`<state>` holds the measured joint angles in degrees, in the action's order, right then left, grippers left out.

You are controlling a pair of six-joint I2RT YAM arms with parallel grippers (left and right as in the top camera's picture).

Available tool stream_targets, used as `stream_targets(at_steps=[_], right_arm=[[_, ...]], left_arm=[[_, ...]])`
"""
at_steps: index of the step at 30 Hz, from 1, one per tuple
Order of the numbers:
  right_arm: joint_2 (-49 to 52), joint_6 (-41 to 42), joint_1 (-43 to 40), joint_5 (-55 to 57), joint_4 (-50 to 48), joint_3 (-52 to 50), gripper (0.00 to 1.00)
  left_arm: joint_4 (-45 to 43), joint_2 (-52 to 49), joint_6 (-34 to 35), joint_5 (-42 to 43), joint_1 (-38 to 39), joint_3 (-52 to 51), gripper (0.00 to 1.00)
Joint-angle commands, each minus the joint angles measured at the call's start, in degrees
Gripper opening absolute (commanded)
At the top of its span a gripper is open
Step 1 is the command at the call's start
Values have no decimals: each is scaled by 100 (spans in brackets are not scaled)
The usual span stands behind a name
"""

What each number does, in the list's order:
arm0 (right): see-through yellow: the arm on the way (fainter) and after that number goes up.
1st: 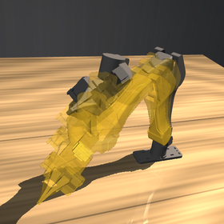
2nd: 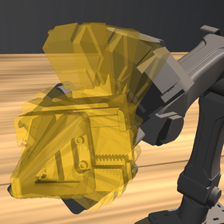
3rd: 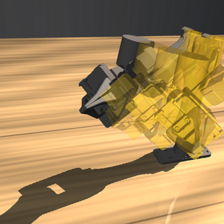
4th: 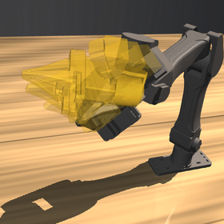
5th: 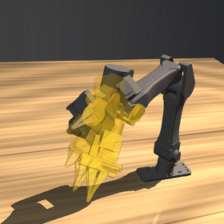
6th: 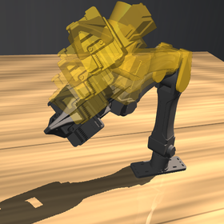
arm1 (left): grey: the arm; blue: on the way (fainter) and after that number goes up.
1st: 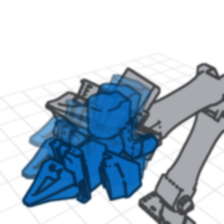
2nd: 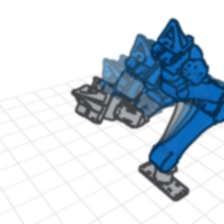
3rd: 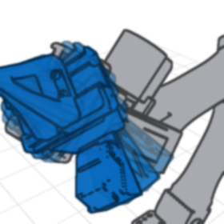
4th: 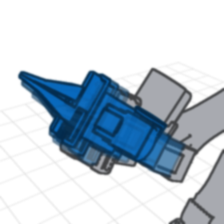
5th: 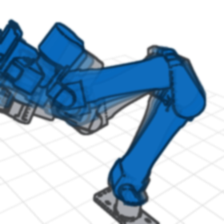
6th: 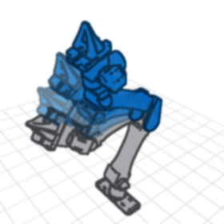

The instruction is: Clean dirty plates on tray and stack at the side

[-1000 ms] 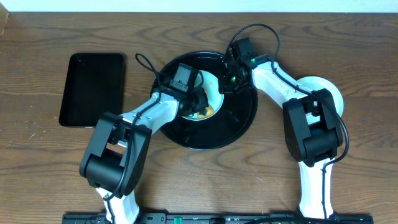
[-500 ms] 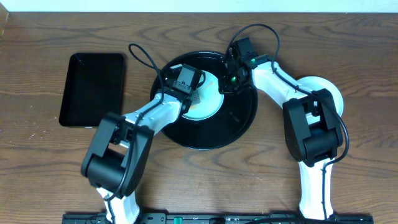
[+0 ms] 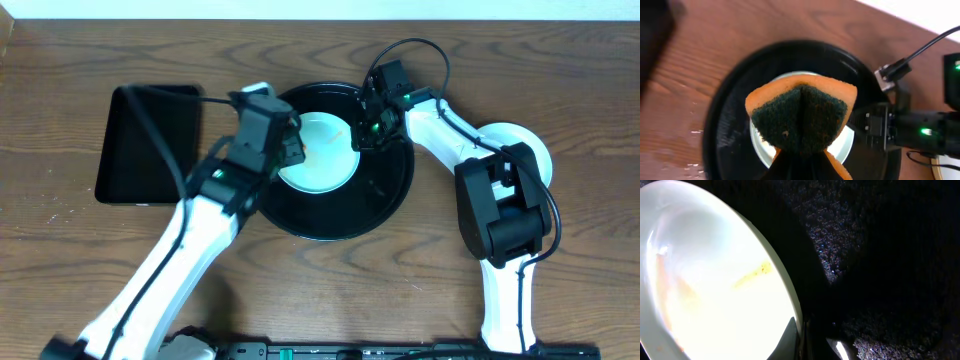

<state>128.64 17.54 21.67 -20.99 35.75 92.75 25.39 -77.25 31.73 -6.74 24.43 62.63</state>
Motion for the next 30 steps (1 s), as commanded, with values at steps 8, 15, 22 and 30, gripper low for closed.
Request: stream_targets(at_steps=[8, 15, 22, 30], right_arm=[[-284, -197, 109, 560, 105, -168, 1], [-1200, -243, 190, 944, 66, -168, 1], [-1768, -341, 273, 1464, 92, -168, 1], [-2337, -398, 850, 3976, 243, -168, 1]], left_arm=[[551, -170, -144, -498, -260, 35, 8], [579, -195, -96, -264, -776, 33, 8], [584, -201, -83, -267, -1423, 33, 8], [586, -271, -83, -264, -1965, 33, 8]])
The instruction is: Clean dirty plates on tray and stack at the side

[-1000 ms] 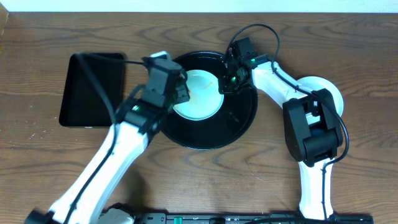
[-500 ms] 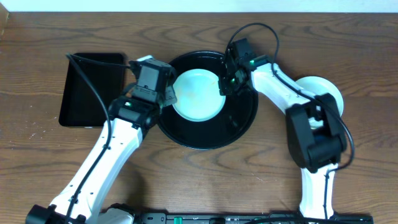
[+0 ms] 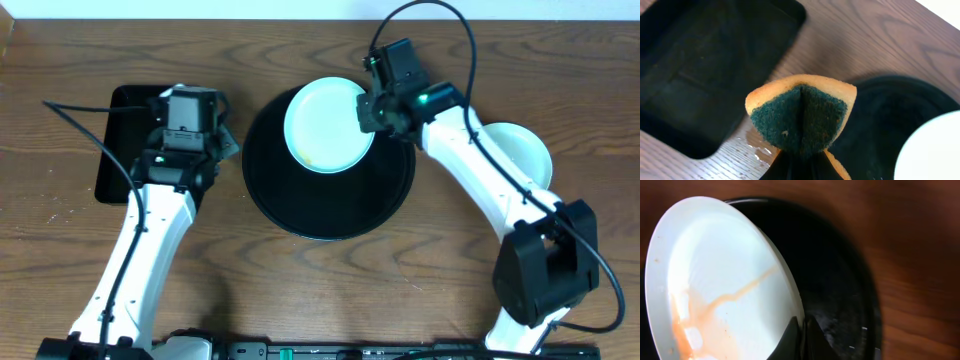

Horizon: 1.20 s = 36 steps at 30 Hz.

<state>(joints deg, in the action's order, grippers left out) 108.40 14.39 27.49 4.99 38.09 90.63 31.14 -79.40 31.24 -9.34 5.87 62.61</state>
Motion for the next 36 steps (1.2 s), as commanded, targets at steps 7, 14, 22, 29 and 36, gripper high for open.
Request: stream_targets(at_steps=[7, 14, 22, 29, 36], right_arm=[[-459, -420, 1102, 3886, 33, 44, 1], [-457, -857, 1735, 5401, 44, 44, 1], [-457, -1792, 1869, 6083, -79, 44, 1], [-457, -1985, 1908, 6083, -162, 44, 1], [-457, -1823, 1917, 5805, -107, 44, 1]], left_arm=[[9, -267, -35, 190, -146, 31, 8], [9, -490, -15, 490, -146, 31, 8], [9, -520, -13, 555, -146, 31, 8], [9, -520, -13, 557, -146, 31, 8], [9, -520, -13, 555, -146, 31, 8]])
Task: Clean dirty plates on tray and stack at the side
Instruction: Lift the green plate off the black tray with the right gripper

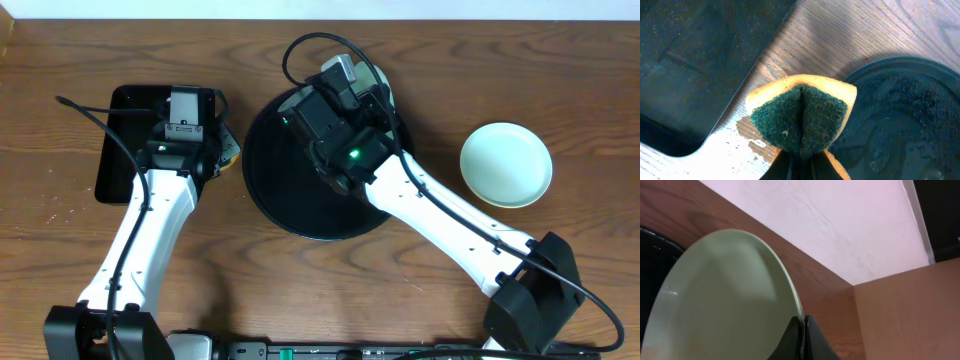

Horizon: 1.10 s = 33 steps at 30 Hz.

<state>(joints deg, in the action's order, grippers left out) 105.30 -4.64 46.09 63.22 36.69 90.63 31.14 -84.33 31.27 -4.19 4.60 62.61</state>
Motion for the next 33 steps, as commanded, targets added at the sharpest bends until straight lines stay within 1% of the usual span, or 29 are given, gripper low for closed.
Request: stream_targets(at_steps=[1, 5, 8, 17, 21, 24, 26, 33], right_arm=[[-146, 188, 31, -358, 122, 44, 1], [-146, 846, -168, -2098, 671, 44, 1], [-146, 1244, -470, -3178, 909, 42, 1], [-146, 1294, -1768, -6387, 918, 42, 1], [-146, 1207, -2358, -7606, 931, 42, 2], [-146, 1137, -2723, -8271, 992, 42, 1], [-146, 1121, -2997, -8502, 1082, 42, 1], [-149, 1010, -3943, -8609, 1432, 42, 1]], left_arm=[[9, -26, -15, 42, -20, 31, 8], [13, -26, -15, 42, -20, 31, 8], [13, -26, -15, 42, -20, 31, 8], [11, -26, -17, 39, -20, 31, 8], [11, -26, -15, 39, -20, 31, 8], [9, -26, -15, 39, -20, 31, 8], [11, -26, -15, 39, -20, 31, 8], [11, -26, -17, 39, -20, 31, 8]])
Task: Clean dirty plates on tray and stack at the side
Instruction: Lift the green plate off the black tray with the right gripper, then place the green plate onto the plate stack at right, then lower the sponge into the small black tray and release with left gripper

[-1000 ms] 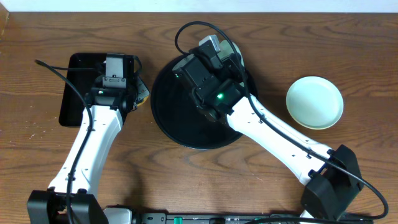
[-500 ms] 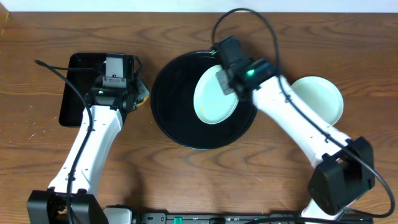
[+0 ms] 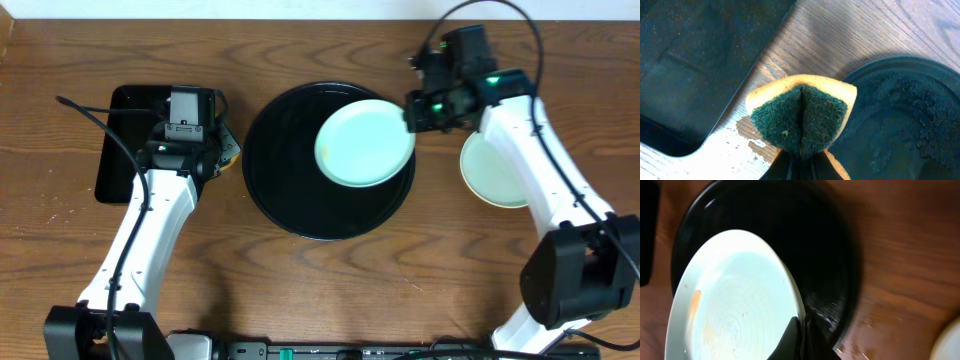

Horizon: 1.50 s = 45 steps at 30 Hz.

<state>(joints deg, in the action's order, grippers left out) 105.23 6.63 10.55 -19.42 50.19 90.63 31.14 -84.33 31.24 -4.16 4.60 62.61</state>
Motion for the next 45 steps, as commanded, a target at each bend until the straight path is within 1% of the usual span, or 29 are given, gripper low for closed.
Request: stream_targets(at_steps=[1, 11, 16, 21, 29, 30, 31, 32, 34, 37, 39, 42, 45], right_arm=[[-142, -127, -562, -339, 149, 42, 1], [-142, -245, -2380, 48, 697, -31, 1], [-142, -234, -3045, 741, 702, -343, 1], [-142, -22, -3377, 1685, 621, -793, 1], [-140, 28, -3547, 1617, -13, -1419, 1], [-140, 83, -3547, 1617, -50, -1447, 5], [-140, 114, -3547, 1613, -61, -1447, 13], [-142, 138, -3545, 1609, -70, -1447, 17], [-186, 149, -3543, 1495, -63, -1405, 30], [-389, 13, -3508, 955, -26, -1287, 37], [-621, -122, -3432, 529, -42, -1209, 45], [-1005, -155, -3237, 260, -160, -1174, 57], [-1340, -153, -2966, 243, -284, -1174, 64]], left_arm=[[11, -26, -15, 37, -20, 31, 8], [9, -26, -15, 35, -20, 31, 8], [9, -26, -13, 37, -20, 31, 8], [9, -26, -15, 37, -20, 31, 8], [-17, -26, -13, 37, -20, 31, 8], [-15, -26, -15, 37, -20, 31, 8], [-15, -26, -15, 35, -20, 31, 8], [-17, -26, -22, 33, -20, 31, 8], [-48, -22, -144, 28, -42, 31, 8], [-57, -11, -326, 31, -179, 39, 8], [-57, -9, -407, 31, -382, 44, 8], [-59, -13, -579, 2, -813, 44, 8], [-157, -61, -662, -282, -1266, 42, 8]])
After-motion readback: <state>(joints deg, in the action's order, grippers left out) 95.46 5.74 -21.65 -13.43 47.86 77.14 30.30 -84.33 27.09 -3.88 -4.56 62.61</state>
